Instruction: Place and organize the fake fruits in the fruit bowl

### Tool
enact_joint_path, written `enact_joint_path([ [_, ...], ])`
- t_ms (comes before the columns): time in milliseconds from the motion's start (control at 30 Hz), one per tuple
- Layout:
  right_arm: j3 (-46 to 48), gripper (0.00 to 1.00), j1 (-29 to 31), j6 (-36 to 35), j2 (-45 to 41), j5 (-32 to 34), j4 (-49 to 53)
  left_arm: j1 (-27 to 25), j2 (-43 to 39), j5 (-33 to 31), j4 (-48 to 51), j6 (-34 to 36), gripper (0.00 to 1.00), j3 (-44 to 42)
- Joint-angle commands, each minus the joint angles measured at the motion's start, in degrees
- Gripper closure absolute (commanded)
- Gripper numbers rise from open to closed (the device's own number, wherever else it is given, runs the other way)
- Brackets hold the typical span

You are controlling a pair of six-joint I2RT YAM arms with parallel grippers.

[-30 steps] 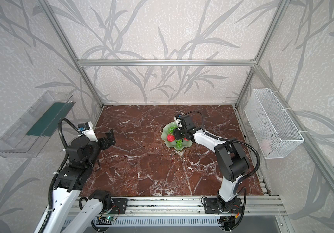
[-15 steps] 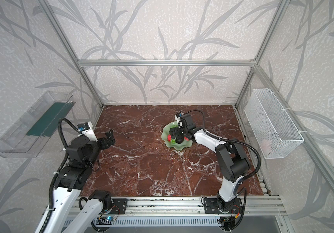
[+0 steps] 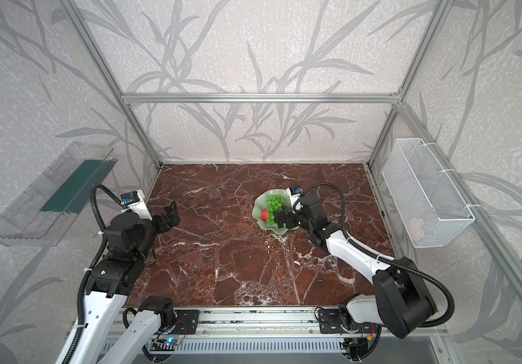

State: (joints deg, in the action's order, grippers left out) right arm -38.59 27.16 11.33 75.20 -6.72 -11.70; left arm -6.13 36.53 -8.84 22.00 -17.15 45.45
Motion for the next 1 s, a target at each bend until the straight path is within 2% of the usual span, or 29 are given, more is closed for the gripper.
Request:
enact_joint_path([
  [0, 7.25, 0.01, -0.17, -1.79, -5.46, 6.70, -9.46, 0.42, 0.48, 2.16, -2.45, 0.07, 0.01, -1.85],
  [67, 11.74, 0.01, -0.19, -5.32, -10.20, 10.27, -13.24, 0.43, 1.36, 2.30, -5.59, -0.01, 0.01, -3.52],
  [167, 12.84, 0.01, -0.86, -9.59, -15.56, 19.20, -11.36, 0.44, 3.64, 1.77, -11.87, -0.61, 0.01, -6.55],
  [267, 14.39, 0.01, -4.15, -11.99, -16.18, 23.56, -14.60, 0.35, 5.63, 3.08, -23.26, 3.29, 0.01, -11.58],
  [400, 18.61, 0.01, -10.89, -12.61, -10.56, 22.49, -25.65, -0.13, 12.65, -3.17, -30.56, 12.53, 0.01, -14.41],
  [467, 20.07, 0.01, -13.48, -14.12, -6.15, 22.45, -32.62, 0.04, 18.11, -4.79, -33.14, 14.04, 0.01, -14.69],
  [600, 19.56, 0.01, -17.10, -16.36, -3.12, 20.55, -37.78, 0.24, 29.25, -9.49, -54.88, 19.59, 0.01, -20.38],
  [700, 19.99, 0.01, -21.30, -13.87, -1.75, 14.68, -38.03, 1.39, 38.23, -7.00, -66.10, 20.42, 0.01, -23.24],
  [733, 20.61, 0.01, -22.04, -13.13, -2.13, 12.45, -37.64, 1.85, 39.94, -5.84, -65.49, 19.79, 0.01, -22.78],
  [767, 21.36, 0.01, -22.11, -13.41, -2.01, 11.64, -38.52, 1.95, 40.13, -4.22, -61.82, 18.87, 0.01, -22.43],
  [800, 22.00, 0.01, -22.14, -13.47, -1.55, 10.99, -39.53, 2.36, 40.91, -3.09, -62.96, 19.04, 0.01, -22.89],
  [967, 21.52, 0.01, -22.26, -14.32, 8.43, 8.73, -46.64, 5.86, 52.64, -0.31, -78.95, 16.56, 0.01, -25.21],
])
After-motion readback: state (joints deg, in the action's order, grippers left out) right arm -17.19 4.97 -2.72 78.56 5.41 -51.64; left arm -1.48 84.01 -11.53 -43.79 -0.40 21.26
